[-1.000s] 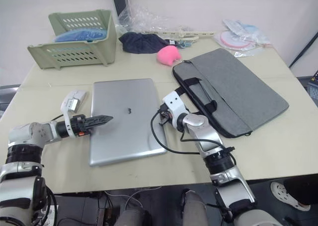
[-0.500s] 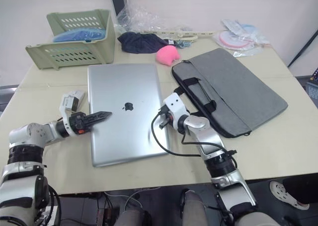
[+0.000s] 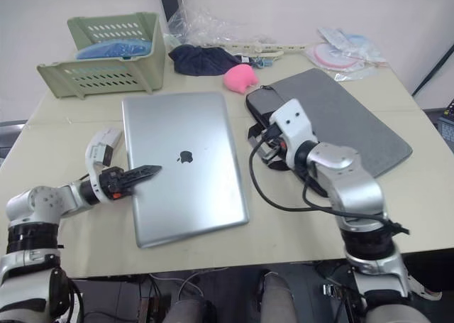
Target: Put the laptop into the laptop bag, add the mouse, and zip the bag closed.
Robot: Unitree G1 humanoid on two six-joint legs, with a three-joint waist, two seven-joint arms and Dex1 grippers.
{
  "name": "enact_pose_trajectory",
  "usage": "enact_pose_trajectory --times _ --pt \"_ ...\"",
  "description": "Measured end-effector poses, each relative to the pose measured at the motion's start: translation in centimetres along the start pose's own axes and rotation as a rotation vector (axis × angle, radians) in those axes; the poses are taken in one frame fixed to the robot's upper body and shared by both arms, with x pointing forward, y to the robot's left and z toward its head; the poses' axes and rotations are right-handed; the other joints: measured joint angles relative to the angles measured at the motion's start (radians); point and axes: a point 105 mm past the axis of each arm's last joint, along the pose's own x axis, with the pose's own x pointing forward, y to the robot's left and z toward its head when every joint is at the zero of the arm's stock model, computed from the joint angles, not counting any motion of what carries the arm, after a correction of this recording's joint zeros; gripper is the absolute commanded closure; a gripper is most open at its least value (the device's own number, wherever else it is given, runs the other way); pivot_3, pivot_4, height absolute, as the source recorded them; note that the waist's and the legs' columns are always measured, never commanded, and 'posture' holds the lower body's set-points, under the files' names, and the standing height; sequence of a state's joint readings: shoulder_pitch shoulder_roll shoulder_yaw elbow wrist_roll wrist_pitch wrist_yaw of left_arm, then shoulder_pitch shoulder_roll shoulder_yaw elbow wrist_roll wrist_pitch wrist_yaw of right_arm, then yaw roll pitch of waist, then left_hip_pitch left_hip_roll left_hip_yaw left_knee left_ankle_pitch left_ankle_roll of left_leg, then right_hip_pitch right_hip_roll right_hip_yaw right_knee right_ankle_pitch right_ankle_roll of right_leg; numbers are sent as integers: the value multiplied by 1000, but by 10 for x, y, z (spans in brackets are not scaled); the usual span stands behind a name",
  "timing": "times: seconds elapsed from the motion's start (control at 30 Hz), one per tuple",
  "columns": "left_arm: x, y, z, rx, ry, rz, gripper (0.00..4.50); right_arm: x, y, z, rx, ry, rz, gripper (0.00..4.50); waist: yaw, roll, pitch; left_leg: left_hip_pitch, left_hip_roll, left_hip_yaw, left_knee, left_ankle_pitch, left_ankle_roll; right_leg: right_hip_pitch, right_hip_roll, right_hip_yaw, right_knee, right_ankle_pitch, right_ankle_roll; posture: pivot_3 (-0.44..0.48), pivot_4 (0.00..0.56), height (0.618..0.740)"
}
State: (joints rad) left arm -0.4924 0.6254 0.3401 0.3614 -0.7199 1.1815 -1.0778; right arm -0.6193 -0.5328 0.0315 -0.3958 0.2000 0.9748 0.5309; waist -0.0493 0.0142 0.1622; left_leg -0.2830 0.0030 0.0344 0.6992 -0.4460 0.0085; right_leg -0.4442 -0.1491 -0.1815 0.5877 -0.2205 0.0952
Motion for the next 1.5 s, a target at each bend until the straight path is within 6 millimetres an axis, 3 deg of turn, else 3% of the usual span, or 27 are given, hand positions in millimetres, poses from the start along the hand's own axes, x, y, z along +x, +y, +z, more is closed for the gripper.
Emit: enact_pose_trajectory --times 0.17,0.3,0.53,0.73,0.9,1.23,1.33,1.5 --pt "1 1 -7 -56 -14 35 4108 -14 -28 9 -55 10 -88 4500 13 0 0 0 0 1 0 0 0 0 0 1 0 0 0 0 150 740" --pt "5 -3 -10 -61 -5 44 4110 -12 -34 5 -51 18 -96 3217 24 -1 0 0 -1 1 0 0 1 0 0 1 -1 0 0 0 150 740" --pt "8 1 -18 -111 -8 58 4110 0 -32 -6 -52 31 -77 31 21 -1 0 0 -1 2 0 0 1 0 0 1 -1 0 0 0 150 740" --pt "8 2 -20 -131 -11 73 4110 14 -33 -18 -65 34 -69 31 20 -1 0 1 -1 2 0 0 0 0 0 1 -1 0 0 0 150 740" --pt "10 3 -23 -144 -15 75 4110 36 -38 -48 -24 73 -68 31 21 -1 0 0 -1 1 0 0 1 1 0 1 -1 0 0 0 150 740" --pt "8 0 -29 -131 -17 74 4110 51 -50 -77 10 115 -90 31 19 -1 0 0 0 1 0 0 0 1 0 1 -1 0 0 0 150 740" --pt "9 -2 -29 -121 -17 72 4110 52 -51 -78 23 114 -94 845 19 -1 0 0 0 1 0 0 0 1 0 1 -1 0 0 0 150 740" --pt "10 -2 -31 -127 -17 69 4110 52 -53 -78 28 111 -100 3010 19 -1 0 0 0 1 0 0 0 1 0 1 -1 0 0 0 150 740"
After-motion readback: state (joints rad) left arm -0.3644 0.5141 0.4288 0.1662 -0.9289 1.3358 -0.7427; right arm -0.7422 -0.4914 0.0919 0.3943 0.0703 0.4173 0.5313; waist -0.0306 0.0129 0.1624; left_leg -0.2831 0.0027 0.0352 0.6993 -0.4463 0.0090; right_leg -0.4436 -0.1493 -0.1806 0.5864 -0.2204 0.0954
